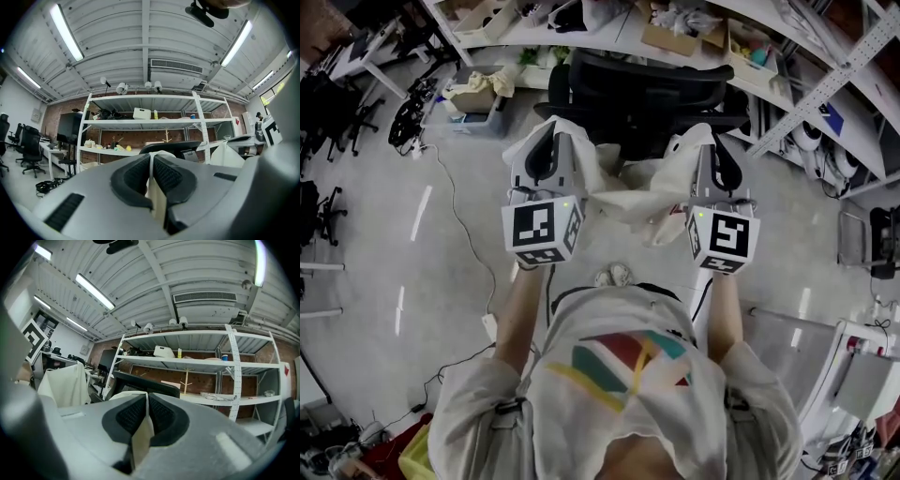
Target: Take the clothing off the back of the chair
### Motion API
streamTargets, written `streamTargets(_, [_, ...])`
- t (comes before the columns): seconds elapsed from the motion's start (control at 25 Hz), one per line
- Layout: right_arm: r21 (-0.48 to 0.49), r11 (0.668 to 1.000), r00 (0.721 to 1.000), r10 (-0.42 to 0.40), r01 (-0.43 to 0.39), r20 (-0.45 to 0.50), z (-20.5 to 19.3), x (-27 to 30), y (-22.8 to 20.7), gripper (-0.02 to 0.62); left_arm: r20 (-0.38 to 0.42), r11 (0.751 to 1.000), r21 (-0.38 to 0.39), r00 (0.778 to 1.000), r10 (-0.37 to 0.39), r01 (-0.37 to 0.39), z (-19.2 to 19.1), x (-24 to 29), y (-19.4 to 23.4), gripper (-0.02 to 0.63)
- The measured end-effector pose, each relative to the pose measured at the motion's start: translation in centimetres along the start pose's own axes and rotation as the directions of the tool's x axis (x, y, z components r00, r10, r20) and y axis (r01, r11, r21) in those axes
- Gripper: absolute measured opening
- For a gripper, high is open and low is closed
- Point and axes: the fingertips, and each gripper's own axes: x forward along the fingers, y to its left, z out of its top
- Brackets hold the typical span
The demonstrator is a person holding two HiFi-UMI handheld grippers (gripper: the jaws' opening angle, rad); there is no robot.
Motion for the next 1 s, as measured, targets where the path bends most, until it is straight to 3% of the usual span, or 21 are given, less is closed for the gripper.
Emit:
streamTargets(0.56, [0.020,1.000,0.997,0.009,-0.008,-0.081,-3.7,-0.3,1.1,0.012,-0.045,1.000,-0.015,0.999,0.009,-0.009,-3.0,-0.1,0.0,0.018])
streamTargets(1.0, [0.012,1.000,0.997,-0.002,0.003,-0.082,-3.3,0.1,1.0,0.012,-0.041,1.000,-0.013,0.999,0.008,-0.008,-2.9,0.0,0.2,0.018])
